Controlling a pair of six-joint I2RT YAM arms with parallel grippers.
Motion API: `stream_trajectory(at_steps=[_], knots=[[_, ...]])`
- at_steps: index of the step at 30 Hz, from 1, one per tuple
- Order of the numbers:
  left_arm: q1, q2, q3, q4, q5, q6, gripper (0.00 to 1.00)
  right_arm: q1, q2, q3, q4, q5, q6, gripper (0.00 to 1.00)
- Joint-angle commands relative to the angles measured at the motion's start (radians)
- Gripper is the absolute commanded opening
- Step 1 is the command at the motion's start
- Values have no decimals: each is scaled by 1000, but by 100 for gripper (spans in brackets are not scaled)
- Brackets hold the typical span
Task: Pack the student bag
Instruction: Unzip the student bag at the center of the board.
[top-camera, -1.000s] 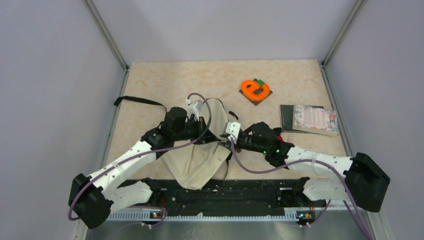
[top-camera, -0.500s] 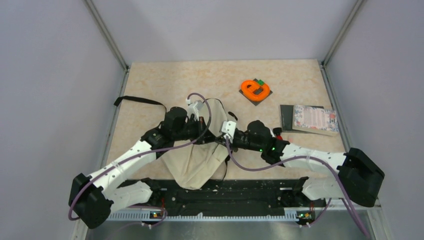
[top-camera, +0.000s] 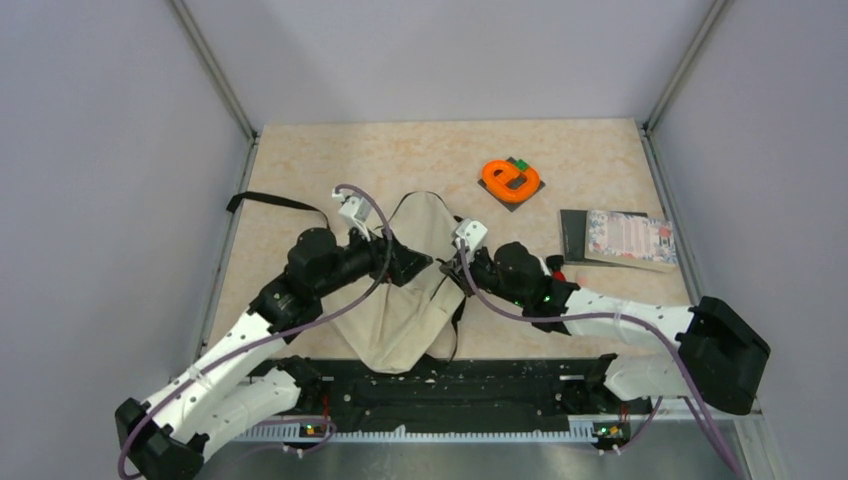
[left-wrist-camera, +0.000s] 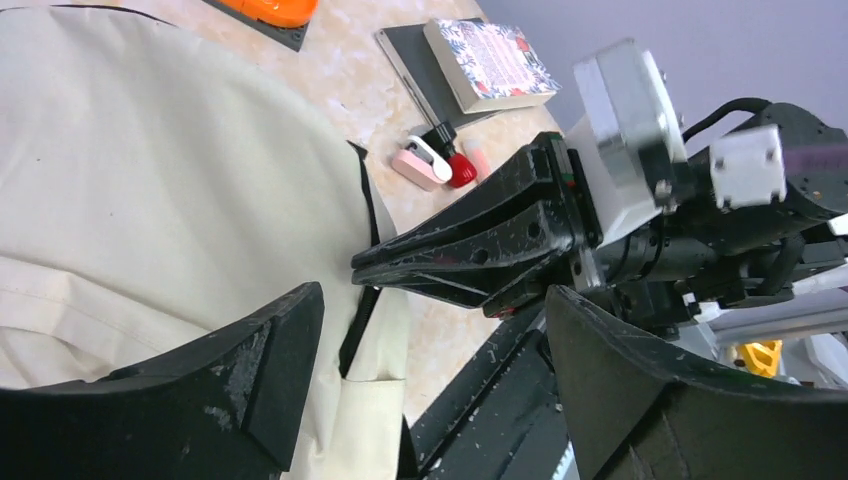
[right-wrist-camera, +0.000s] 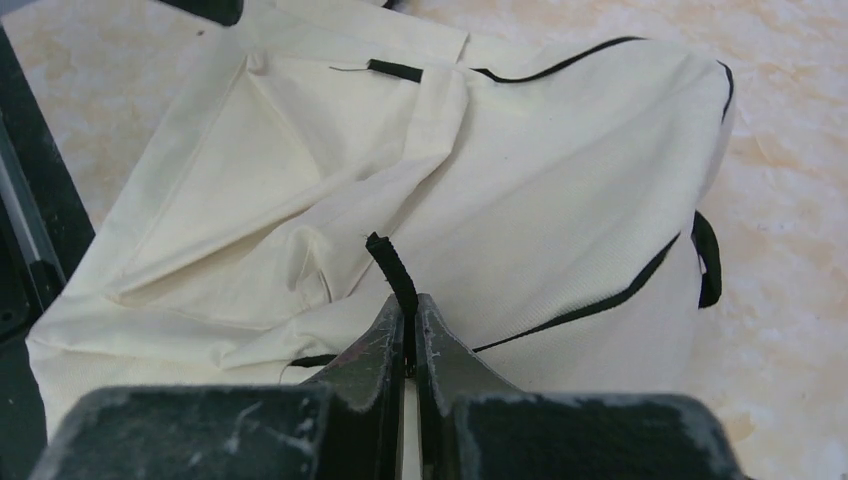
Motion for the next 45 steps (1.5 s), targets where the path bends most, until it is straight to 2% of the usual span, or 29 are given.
stream_trajectory(at_steps=[1, 3, 7, 17, 27, 31, 42, 45], knots=[[1, 23, -83, 76, -37, 31, 86, 8, -40, 6, 43, 105, 174, 0], [1, 50, -115, 97, 6, 41, 86, 8, -51, 5, 32, 142, 243, 0], [1, 100, -204, 258, 15, 9, 86, 10, -82, -11, 7, 233, 345, 0], [2, 267, -210, 465, 45, -35, 84, 10, -116, -14, -60, 248, 355, 0], [1, 433, -158, 538, 153, -40, 79, 10, -146, -18, -95, 274, 359, 0], [1, 474, -147, 525, 139, -48, 74, 10, -152, -20, -104, 272, 362, 0], [-1, 544, -135, 593, 201, -94, 50, 11, -152, -20, -119, 283, 360, 0], [-2, 543, -138, 589, 202, -93, 46, 10, -156, -20, -122, 284, 364, 0]])
